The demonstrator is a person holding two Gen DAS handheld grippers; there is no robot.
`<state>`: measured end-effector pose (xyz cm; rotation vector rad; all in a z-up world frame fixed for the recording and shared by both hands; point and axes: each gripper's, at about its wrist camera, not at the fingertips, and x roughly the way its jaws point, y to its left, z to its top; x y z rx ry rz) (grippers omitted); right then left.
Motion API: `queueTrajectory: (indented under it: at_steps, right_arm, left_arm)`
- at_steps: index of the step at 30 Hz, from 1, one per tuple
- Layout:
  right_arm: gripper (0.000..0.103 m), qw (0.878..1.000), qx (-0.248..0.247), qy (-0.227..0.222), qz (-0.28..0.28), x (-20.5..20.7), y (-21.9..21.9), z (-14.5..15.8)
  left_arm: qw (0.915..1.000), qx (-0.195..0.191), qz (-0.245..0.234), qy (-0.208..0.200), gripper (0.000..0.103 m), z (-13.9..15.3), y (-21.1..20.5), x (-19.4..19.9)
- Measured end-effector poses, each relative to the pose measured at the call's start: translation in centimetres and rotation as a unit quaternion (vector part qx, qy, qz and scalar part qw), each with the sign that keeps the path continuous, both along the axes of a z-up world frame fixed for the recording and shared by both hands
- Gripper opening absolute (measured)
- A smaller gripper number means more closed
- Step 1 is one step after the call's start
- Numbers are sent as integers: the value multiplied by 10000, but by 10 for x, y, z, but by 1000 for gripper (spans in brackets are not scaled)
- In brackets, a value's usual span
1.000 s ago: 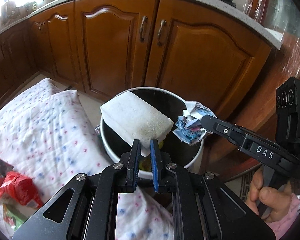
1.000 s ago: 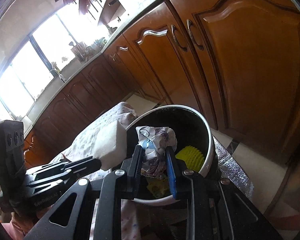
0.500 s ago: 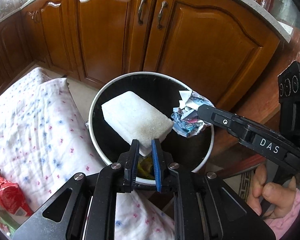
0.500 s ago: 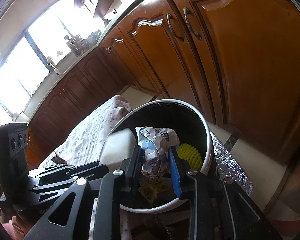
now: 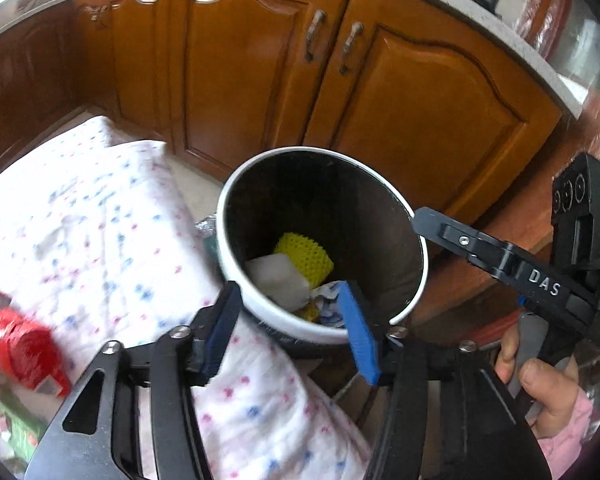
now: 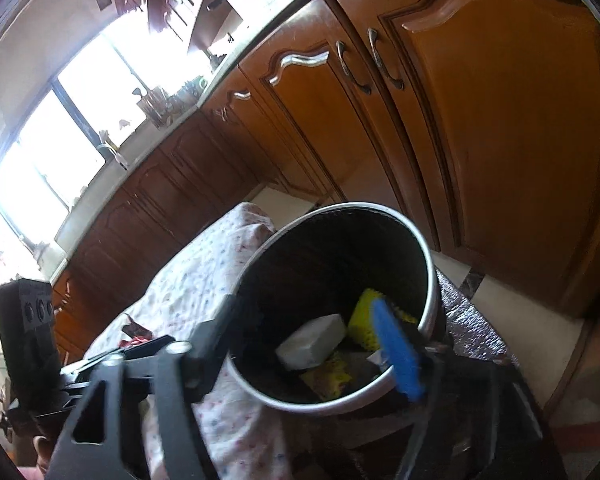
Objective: Collect trash
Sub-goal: 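Move both open tools back over the remaining trash on the table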
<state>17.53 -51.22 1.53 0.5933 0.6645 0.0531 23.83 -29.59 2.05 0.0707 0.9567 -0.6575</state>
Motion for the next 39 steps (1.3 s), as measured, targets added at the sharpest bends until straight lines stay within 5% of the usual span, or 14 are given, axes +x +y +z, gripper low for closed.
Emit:
queueTrajectory:
  at_steps: [4,7,22,39]
  right_arm:
    - [92,9998,119,-154,-79,-17,16,3]
    - [92,9996,140,-206,-96,-28,29,4]
    - [92,9988,125,-352,324,-55,106,9]
    - [92,9946,52,-289,997,-31,174,12]
  left_arm:
    - [9994,-92,318,-108,70,3,31,-12]
    - [9982,-142,577,-119,72,4,57,-19]
    - [9921,-282,1160,-386,73,11,154,-64]
    - [9809,-549,1840,-315,74,12,242,-61]
